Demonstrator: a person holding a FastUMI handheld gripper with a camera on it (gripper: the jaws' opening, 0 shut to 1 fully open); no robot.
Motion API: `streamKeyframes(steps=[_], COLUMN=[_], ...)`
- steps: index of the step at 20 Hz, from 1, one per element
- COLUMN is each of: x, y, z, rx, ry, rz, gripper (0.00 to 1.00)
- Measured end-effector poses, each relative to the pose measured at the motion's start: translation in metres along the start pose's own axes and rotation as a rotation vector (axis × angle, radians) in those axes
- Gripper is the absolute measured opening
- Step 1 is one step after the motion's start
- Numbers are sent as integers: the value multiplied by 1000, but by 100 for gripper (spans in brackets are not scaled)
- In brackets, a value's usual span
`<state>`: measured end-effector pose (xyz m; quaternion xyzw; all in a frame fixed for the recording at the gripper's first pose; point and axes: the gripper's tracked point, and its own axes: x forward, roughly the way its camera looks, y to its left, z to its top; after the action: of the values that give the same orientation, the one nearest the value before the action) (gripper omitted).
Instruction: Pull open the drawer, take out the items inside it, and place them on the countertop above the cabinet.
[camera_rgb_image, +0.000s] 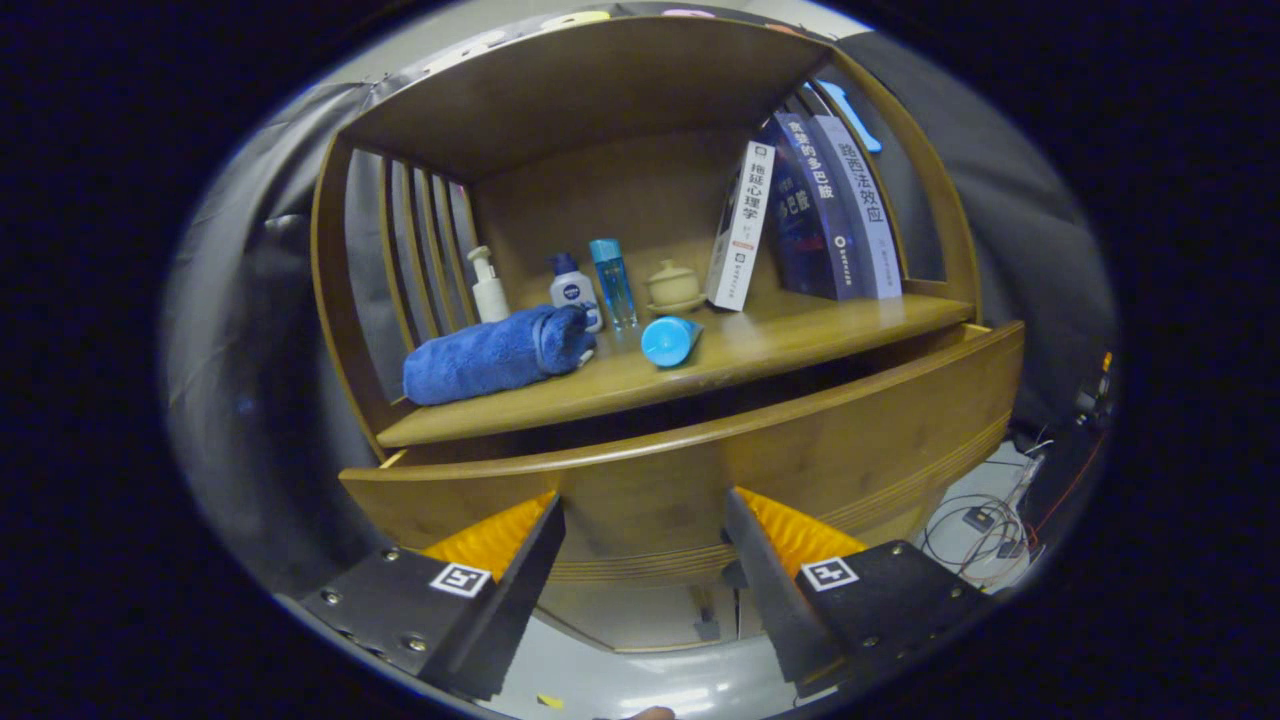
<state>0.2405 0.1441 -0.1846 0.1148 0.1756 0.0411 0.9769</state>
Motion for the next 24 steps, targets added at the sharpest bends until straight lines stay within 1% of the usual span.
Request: streamKeyframes(steps=[6, 8, 12, 14, 16, 18, 20, 24], x=[31, 31, 32, 32, 26, 18, 7, -31], y=[-1, -7, -11, -11, -6, 1, 3, -3], z=[9, 10, 11, 11, 14, 28, 46, 90], rx=[3, -11, 8, -9, -35, -44, -67, -123], ry=[17, 19, 8, 20, 22, -11, -62, -161], rz=[2, -2, 1, 0, 17, 47, 59, 19], gripper=[97, 97, 98, 98, 99, 95, 95, 92])
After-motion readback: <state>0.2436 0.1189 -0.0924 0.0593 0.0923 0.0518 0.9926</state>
